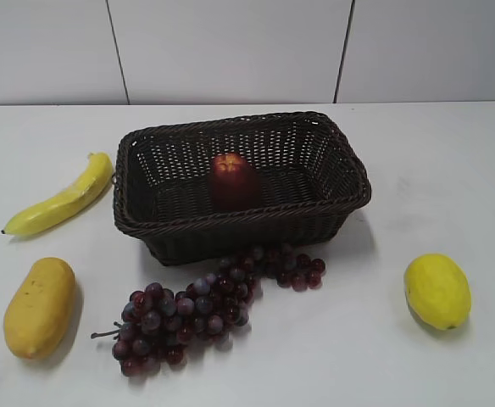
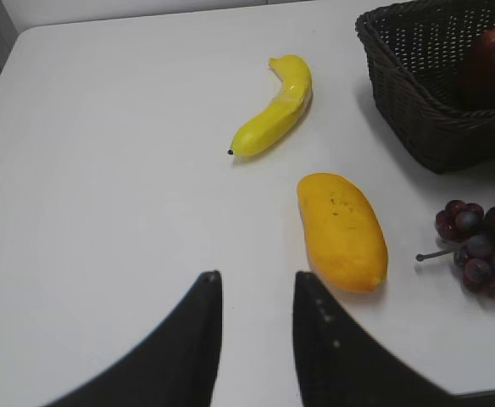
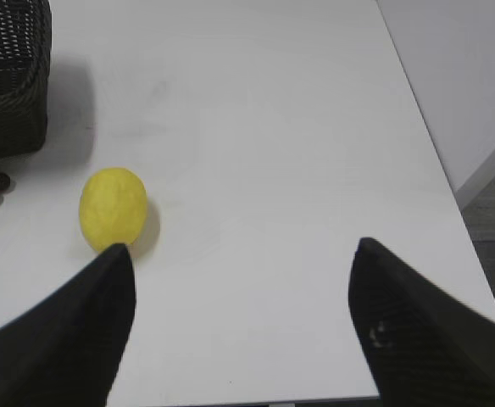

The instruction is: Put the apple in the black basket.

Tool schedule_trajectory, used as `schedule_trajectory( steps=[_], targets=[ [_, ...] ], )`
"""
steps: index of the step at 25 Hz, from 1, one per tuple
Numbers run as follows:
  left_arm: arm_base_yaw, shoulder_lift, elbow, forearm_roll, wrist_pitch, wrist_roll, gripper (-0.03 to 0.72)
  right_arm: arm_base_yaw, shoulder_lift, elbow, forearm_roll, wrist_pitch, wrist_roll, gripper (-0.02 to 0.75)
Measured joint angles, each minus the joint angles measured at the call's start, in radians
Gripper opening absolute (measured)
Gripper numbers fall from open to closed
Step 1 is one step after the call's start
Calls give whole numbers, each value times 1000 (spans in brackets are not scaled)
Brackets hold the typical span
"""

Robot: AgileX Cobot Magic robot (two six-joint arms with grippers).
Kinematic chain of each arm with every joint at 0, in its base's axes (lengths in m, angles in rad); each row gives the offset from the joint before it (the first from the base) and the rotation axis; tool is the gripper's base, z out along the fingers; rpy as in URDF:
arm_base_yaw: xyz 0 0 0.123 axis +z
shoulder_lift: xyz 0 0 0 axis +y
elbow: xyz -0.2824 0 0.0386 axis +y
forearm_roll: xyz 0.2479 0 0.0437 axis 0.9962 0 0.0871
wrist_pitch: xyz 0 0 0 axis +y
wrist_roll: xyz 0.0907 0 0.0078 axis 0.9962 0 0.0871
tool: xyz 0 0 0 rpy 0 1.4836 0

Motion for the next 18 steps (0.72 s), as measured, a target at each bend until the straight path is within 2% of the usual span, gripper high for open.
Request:
schedule_trajectory(
  steps=[6,18],
  targets=[
    [0,0,0,0,0,0,223,-28,-109,63,64,0,-72,592],
    [0,0,0,0,0,0,223,-29,-113,152,93,-81,-77,592]
  ],
)
